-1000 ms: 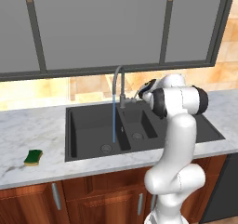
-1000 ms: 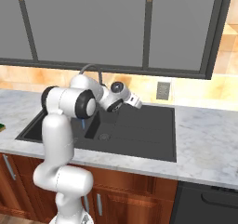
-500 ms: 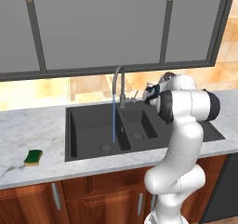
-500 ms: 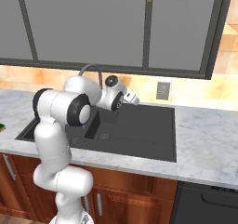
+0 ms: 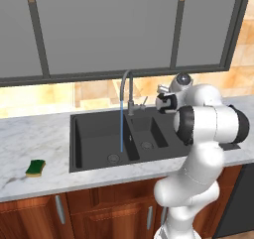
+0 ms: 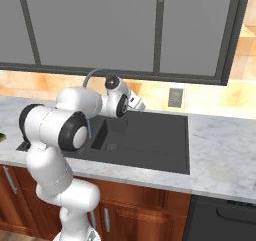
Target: Soak the sponge with water for a few seconds and then drop it inside the sink.
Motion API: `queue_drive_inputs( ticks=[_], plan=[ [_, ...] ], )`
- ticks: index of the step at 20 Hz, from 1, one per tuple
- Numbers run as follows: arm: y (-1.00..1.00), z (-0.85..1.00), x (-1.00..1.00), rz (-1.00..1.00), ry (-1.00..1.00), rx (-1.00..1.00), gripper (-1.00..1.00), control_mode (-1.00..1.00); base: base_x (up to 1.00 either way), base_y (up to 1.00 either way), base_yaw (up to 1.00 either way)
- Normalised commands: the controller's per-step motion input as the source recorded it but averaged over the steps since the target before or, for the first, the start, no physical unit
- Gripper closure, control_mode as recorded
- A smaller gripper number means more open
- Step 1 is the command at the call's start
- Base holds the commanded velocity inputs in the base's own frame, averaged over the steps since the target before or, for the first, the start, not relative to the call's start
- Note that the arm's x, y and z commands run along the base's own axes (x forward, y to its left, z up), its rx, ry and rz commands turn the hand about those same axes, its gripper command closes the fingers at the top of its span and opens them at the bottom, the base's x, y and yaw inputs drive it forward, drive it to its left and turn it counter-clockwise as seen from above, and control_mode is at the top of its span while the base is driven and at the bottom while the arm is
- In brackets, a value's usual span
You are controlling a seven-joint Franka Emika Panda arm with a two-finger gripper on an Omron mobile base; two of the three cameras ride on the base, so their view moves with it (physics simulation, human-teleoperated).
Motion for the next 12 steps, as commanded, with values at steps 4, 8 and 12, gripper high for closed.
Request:
queue_drive_inputs(
  ticks=[4, 8, 12],
  plan=[
    [-0.03, 0.17, -0.47, 0.00, 0.09, 0.00, -1.00, -1.00, 0.00, 0.00, 0.00],
    [-0.03, 0.17, -0.44, 0.00, 0.14, 0.00, -1.00, -1.00, 0.00, 0.00, 0.00],
    [-0.05, 0.29, -0.48, 0.00, 0.10, 0.00, -1.00, -1.00, 0.00, 0.00, 0.00]
  ],
)
